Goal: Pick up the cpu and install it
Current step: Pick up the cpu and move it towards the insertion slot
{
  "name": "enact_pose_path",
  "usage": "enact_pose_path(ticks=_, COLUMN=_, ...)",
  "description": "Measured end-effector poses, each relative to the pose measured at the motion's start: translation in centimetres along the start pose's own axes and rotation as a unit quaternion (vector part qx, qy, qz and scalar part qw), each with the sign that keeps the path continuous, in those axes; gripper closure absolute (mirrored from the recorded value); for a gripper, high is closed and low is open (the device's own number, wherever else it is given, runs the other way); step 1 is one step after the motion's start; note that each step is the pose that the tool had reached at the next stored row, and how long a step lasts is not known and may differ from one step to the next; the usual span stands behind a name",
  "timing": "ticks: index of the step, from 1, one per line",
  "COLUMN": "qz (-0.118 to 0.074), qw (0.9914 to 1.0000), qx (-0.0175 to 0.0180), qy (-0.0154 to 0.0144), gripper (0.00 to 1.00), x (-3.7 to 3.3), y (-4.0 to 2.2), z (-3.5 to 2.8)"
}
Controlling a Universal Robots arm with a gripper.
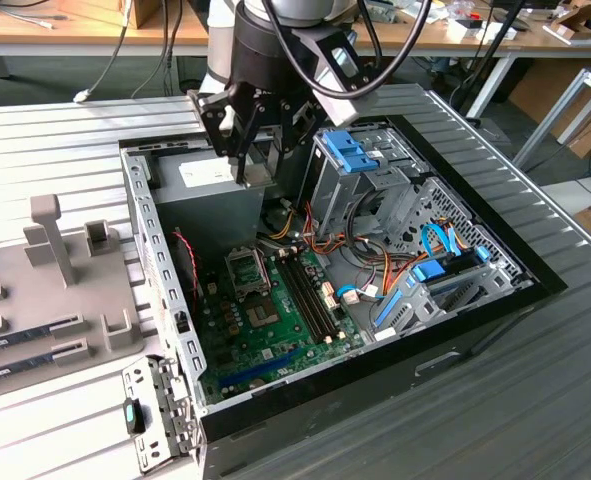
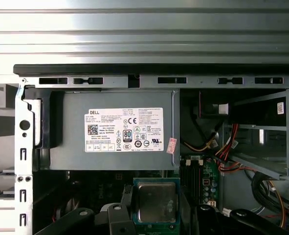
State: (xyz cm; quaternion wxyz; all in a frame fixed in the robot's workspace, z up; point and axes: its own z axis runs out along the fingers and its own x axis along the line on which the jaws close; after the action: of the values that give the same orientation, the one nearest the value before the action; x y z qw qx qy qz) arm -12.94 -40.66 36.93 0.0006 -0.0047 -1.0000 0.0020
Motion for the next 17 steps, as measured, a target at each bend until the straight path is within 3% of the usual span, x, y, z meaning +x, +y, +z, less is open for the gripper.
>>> enact_pose_path(ticks=17, qz=0.000, qw=1.00000, qx=0.0003, qy=0.0000, gripper=0.53, x=0.00, y=-0.55, z=0.12)
